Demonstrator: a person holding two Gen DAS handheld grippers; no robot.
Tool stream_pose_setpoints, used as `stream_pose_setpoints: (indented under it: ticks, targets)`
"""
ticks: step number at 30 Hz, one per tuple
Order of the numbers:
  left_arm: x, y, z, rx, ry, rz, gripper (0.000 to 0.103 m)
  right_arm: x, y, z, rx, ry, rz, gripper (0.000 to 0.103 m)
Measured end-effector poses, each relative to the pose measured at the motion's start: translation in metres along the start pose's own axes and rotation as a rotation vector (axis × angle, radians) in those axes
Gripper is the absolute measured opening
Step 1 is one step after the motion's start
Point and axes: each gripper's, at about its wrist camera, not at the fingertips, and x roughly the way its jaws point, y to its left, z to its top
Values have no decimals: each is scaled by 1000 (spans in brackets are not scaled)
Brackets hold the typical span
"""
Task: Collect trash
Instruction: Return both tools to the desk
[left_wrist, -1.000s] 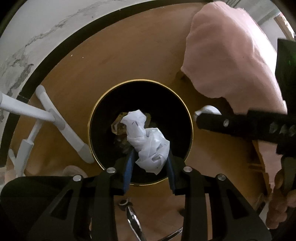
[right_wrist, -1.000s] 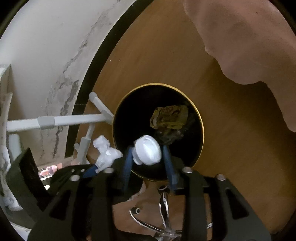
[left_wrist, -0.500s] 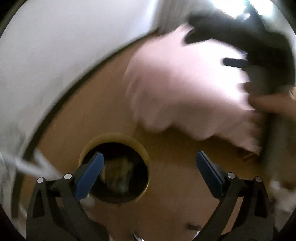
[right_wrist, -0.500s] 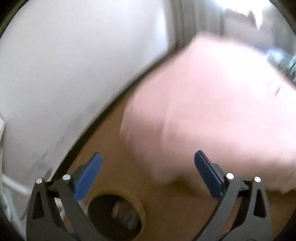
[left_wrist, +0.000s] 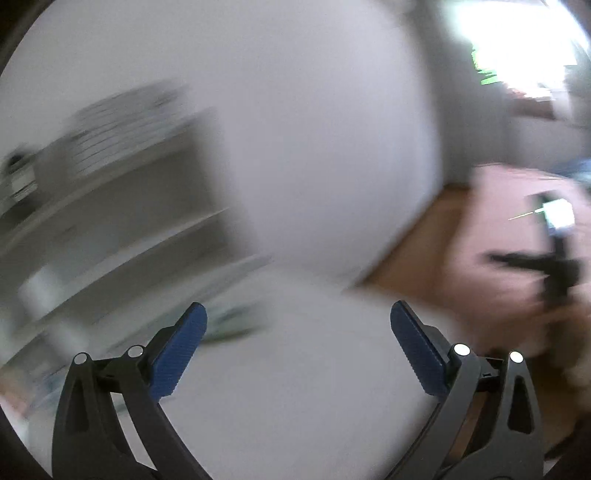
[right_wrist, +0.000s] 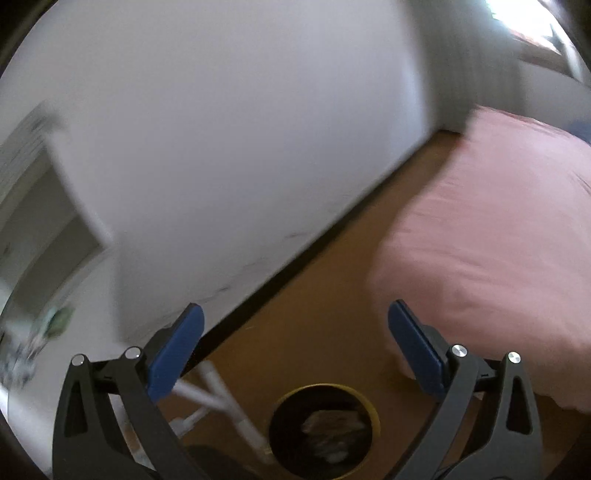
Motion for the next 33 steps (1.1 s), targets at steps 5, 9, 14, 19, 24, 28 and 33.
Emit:
stream_pose_setpoints:
  ticks: [5, 9, 14, 19, 24, 28, 33]
  targets:
    - [-5, 184, -62, -195, 211, 287, 97, 4, 122, 1, -229, 37, 169, 96]
    - [-10, 282, -89, -103, 300, 328, 97, 12, 211, 5, -357, 33, 282, 96]
    - [25, 329, -99, 153, 458, 157, 97, 34, 305, 0, -532, 94, 355, 96]
    - [58, 350, -100, 220, 505, 24, 97, 67, 384, -7, -716, 190, 395, 96]
    - [93, 365, -103, 310, 543, -77, 97, 101, 439, -18, -851, 282, 384, 96]
    - [112, 367, -110, 323, 578, -122, 97, 127, 466, -34, -965, 327, 325, 96]
    - [127, 360, -115, 299, 596, -187, 97, 136, 487, -40, -1020, 328, 328, 96]
